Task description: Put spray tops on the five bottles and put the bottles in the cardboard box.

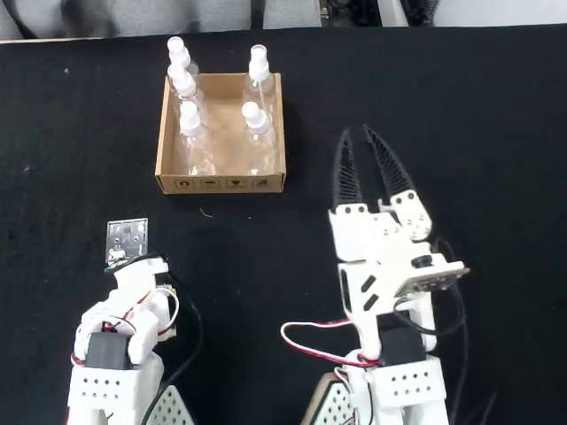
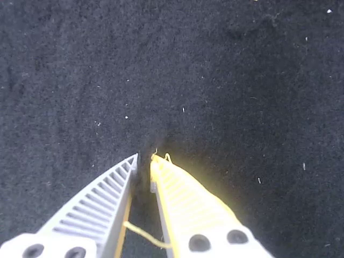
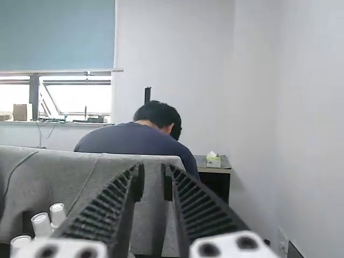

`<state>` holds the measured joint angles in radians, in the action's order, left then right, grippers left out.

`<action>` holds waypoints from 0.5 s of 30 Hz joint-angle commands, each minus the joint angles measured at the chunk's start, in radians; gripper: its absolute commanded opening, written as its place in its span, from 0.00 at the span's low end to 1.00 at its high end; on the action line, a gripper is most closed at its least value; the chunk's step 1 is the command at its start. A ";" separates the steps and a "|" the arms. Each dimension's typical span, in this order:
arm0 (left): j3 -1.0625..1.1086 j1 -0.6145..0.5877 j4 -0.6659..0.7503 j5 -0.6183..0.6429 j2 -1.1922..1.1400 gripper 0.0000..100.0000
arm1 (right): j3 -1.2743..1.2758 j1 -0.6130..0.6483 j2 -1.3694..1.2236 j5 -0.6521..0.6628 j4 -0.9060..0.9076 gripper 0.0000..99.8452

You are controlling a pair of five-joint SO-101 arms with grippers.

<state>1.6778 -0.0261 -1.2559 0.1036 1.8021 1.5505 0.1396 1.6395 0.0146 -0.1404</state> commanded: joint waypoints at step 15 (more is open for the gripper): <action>0.024 -0.008 -0.006 -0.009 0.008 0.03 | 0.134 -0.106 0.254 0.176 0.293 0.02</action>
<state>1.6778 -0.0261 -1.2559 0.1036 1.8021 1.6855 0.0568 1.7990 0.1757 0.1312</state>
